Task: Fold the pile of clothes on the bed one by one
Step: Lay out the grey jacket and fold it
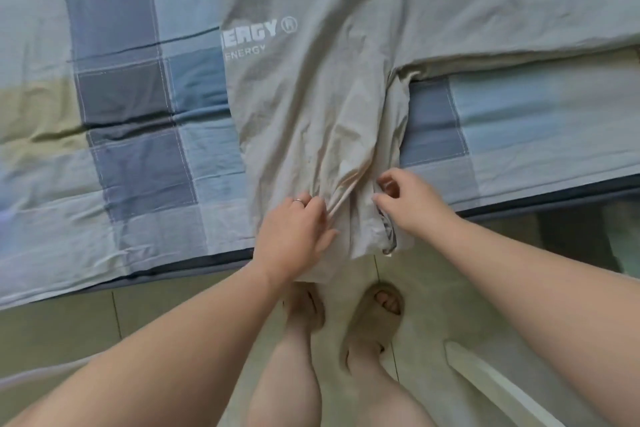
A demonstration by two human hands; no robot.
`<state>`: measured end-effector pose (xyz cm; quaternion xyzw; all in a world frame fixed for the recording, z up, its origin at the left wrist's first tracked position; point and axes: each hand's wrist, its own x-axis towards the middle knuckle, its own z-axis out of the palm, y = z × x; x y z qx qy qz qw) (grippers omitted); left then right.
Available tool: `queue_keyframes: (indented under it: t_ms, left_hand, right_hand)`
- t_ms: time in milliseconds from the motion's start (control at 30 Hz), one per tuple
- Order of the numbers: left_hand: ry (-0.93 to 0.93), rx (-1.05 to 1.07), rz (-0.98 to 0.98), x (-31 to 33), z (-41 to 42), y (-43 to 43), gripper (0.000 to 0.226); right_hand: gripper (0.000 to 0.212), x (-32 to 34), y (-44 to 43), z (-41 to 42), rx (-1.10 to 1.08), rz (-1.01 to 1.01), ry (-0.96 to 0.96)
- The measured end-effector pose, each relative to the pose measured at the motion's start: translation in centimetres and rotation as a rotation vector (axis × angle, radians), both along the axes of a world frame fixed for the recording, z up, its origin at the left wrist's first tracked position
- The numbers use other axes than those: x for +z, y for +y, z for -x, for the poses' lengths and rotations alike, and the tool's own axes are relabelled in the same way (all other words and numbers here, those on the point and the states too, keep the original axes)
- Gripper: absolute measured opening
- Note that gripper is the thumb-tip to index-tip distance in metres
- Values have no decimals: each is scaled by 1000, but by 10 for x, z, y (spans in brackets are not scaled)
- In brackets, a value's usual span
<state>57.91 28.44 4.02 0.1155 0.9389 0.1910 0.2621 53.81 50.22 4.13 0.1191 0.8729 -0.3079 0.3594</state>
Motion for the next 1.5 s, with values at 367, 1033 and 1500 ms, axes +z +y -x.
queue_keyframes:
  t_ms: [367,1033,1500]
  left_hand:
    - [-13,330,-54,-28,-50,13,16]
    - [-652,88,-477,46,-65,40,36]
    - [-259,76,152,5,-59,59,54]
  right_hand:
    - [37,-21,-12,-55,-84,-149,209]
    - [16,28,-13,-75,-670,505,-166]
    - [10,14,77,-84,-364,221,5]
